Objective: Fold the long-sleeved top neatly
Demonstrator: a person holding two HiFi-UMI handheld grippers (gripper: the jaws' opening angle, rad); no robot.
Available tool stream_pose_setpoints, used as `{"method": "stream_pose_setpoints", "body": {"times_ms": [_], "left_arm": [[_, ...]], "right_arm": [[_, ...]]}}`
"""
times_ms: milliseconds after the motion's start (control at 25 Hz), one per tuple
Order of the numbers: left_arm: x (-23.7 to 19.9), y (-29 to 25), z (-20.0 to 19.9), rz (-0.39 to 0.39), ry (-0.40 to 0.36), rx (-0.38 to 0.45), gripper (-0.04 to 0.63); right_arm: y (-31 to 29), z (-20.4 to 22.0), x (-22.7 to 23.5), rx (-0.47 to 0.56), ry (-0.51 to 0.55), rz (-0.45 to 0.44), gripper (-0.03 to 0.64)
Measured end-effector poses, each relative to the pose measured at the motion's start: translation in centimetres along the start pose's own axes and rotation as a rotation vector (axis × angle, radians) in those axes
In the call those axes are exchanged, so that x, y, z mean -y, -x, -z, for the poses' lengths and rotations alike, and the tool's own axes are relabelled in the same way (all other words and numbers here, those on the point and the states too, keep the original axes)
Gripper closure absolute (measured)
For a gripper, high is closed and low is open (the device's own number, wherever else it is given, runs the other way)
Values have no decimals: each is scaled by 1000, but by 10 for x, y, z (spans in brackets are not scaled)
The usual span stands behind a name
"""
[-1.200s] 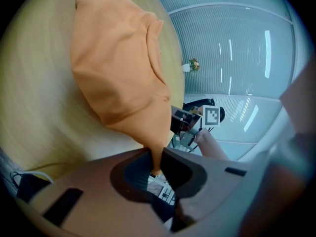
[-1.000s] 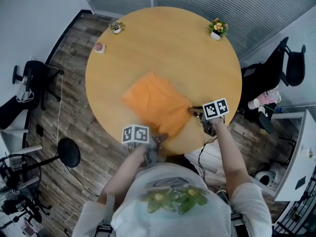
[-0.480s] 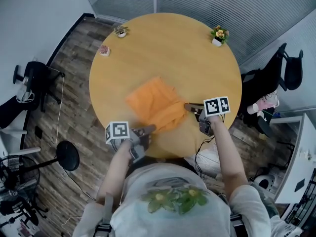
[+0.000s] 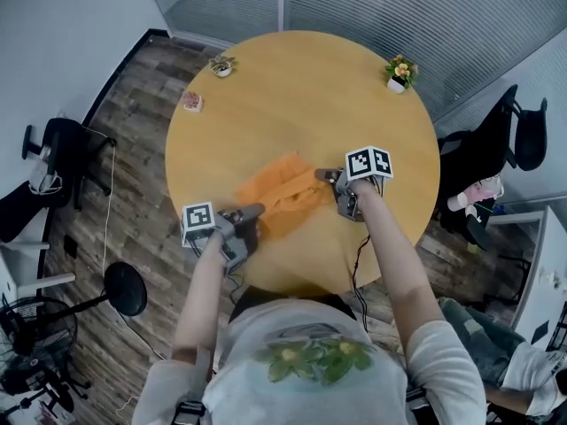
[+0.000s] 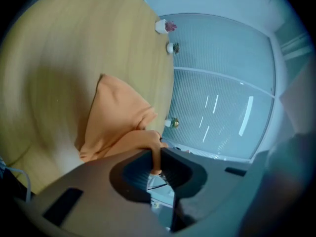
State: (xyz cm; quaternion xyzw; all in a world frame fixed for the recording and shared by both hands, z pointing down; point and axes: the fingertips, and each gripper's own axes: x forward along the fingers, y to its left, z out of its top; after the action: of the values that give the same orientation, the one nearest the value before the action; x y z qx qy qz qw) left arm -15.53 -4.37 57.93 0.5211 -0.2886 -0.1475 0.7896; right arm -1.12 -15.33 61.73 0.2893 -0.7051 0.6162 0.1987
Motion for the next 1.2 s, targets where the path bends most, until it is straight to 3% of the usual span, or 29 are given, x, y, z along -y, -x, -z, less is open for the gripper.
{"method": "stream_pose_setpoints", "body": {"times_ms": [120,240,360,440,520,640,800,920,1000,1080,1120,1200], "left_arm": [[-15,-4,-29,-7,52,21,543],[-35,-11,-49,-31,14,17,541],[-33,-10,-55,11,5,28,520],[-22,-3,-57,45,-41,44,476],[-11,12,-62,39,-169,78,428],[2,29,-65,-49,-445,109,378],[6,27,-64,-276,-912,74,362],[3,12,-57,-420,-1218,-36,362],[-6,0,-50,-479,-1314,-132,363],[-15,-6,-51,-536,-1346,-164,373],[-18,-6,-54,-558,-1344,-155,400],[-17,-3,-60,-560,-1307,-114,522]], "right_arm": [[-27,-9,8,-25,-29,53,554],[-46,-14,18,-31,-40,95,551],[-50,-26,12,19,-32,54,495],[-42,-39,0,94,-18,1,443],[-24,-53,-12,187,53,-23,433],[1,-56,-25,243,307,-16,434],[-2,-18,-29,65,742,31,433],[-20,5,-13,-79,890,98,433],[-32,12,1,-136,883,133,430],[-39,16,7,-151,857,140,464],[-39,17,5,-141,847,134,553],[-33,13,-6,-91,843,124,576]]}}
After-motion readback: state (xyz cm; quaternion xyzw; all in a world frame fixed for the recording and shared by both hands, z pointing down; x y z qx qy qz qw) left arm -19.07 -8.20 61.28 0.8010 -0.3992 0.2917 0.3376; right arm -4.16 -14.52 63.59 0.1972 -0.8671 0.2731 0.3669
